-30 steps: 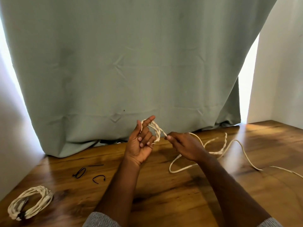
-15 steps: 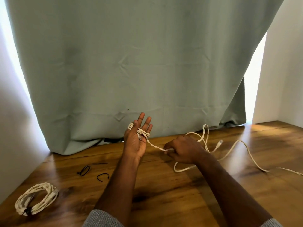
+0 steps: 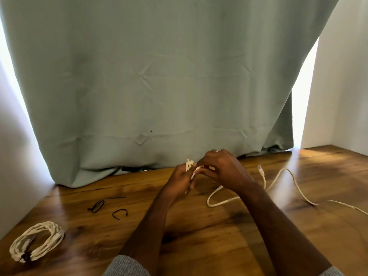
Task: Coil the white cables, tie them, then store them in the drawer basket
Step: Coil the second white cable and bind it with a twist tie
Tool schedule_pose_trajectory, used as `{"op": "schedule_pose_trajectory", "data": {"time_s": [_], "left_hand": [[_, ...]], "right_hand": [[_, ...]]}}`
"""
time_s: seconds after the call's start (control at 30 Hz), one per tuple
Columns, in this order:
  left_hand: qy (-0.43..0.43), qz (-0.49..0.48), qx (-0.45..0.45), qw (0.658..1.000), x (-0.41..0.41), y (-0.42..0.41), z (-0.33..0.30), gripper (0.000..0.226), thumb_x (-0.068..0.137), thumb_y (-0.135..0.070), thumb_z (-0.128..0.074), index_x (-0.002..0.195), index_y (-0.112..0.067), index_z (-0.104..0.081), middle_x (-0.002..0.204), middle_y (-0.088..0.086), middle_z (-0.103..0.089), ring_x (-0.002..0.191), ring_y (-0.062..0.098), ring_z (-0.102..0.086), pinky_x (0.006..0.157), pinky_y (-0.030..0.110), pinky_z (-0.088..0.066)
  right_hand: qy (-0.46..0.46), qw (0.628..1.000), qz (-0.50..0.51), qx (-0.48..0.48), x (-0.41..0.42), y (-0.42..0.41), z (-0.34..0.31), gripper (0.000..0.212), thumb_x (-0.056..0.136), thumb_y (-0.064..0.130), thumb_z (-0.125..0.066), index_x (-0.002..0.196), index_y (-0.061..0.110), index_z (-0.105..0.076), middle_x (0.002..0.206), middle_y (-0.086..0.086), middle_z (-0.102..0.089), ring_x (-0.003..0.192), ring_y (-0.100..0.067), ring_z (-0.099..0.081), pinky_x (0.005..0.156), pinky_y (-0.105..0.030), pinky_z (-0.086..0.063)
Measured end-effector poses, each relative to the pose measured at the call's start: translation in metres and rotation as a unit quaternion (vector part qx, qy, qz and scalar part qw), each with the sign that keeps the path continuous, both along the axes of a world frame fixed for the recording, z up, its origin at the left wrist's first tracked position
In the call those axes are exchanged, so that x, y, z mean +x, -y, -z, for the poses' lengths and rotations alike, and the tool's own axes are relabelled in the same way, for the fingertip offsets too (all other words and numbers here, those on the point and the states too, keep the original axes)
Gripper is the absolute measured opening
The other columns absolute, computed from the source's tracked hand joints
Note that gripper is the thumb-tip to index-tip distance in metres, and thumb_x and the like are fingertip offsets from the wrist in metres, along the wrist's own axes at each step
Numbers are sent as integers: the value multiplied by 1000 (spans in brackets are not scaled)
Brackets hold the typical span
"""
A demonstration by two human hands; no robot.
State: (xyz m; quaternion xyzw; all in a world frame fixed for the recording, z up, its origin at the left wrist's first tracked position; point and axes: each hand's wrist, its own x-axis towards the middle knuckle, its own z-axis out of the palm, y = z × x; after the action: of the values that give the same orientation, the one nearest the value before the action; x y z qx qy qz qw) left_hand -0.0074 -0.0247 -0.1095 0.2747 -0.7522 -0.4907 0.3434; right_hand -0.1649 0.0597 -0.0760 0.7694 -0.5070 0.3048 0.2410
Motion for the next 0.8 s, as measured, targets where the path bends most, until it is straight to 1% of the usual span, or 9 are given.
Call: {"op": "schedule_pose_trajectory", "data": {"time_s": [0.07, 0.13, 0.23, 0.33, 0.43, 0.53, 0.63, 0.73, 0.8], "left_hand": [[-16, 94, 94, 991, 1, 0, 0, 68, 99, -64, -25, 87, -9, -63, 44, -1, -37, 35, 11, -31, 42, 25, -31], [-61, 226, 179, 956, 3, 2, 3, 77, 93, -73, -31, 87, -3, -64, 41, -3, -28, 30, 7, -21, 39, 24, -23], [-118, 320, 201, 918, 7, 0, 6, 53, 89, -54, -65, 81, -1, -62, 38, -8, -28, 27, 2, -23, 39, 25, -18], [-153, 367, 227, 889, 9, -2, 6, 35, 88, -35, -73, 77, -4, -63, 36, -9, -33, 25, 1, -28, 38, 20, -21], [-203, 382, 260, 863, 5, -3, 9, 31, 89, -33, -71, 75, -6, -64, 35, -9, -37, 24, 1, -33, 38, 16, -29], [-257, 381, 285, 841, 2, -1, 11, 31, 88, -35, -72, 73, -9, -62, 33, -8, -35, 23, 4, -29, 37, 19, -27], [-301, 363, 314, 824, 3, 4, 9, 33, 89, -34, -70, 69, -12, -56, 32, -7, -36, 22, 7, -29, 37, 21, -25], [-319, 297, 328, 838, 1, 4, 13, 37, 98, -33, -48, 67, -12, -53, 33, -6, -34, 24, 6, -33, 36, 21, -32], [-326, 263, 333, 845, 2, 6, 18, 37, 100, -31, -42, 69, -12, -52, 36, -6, -34, 27, 6, -33, 40, 24, -34]], "right_hand": [[45, 999, -7, 5, -4, 1, 1, 32, 92, 46, -62, 106, 20, -75, 95, 6, -72, 82, -6, -63, 73, -30, -51], [97, 995, -31, 19, -7, 0, 3, 27, 91, 41, -69, 105, 19, -75, 95, 8, -71, 78, 1, -60, 69, -23, -49], [190, 975, -89, 75, -6, -1, 3, 14, 91, 20, -73, 104, 16, -77, 95, 10, -74, 79, -2, -66, 69, -18, -50], [292, 926, -153, 184, -1, -5, 1, 17, 99, 18, -63, 100, 10, -78, 91, 2, -78, 87, -12, -73, 82, -27, -55], [385, 871, -191, 238, 3, -6, 1, 29, 104, 24, -53, 98, 6, -76, 87, -10, -76, 90, -28, -72, 90, -44, -54], [441, 829, -192, 286, -2, -5, 7, 26, 98, 27, -62, 109, 7, -74, 90, -12, -74, 82, -23, -67, 75, -33, -53], [491, 768, -206, 356, -8, -3, 14, 32, 95, 17, -67, 121, -2, -66, 90, -11, -72, 71, -12, -64, 59, -20, -46], [502, 756, -213, 363, -12, 2, 20, 34, 96, 17, -65, 122, -5, -63, 93, -13, -71, 72, -13, -62, 56, -20, -43], [504, 762, -201, 354, -10, 7, 24, 32, 96, 23, -66, 120, 2, -66, 94, -12, -70, 81, -21, -62, 64, -29, -44]]}}
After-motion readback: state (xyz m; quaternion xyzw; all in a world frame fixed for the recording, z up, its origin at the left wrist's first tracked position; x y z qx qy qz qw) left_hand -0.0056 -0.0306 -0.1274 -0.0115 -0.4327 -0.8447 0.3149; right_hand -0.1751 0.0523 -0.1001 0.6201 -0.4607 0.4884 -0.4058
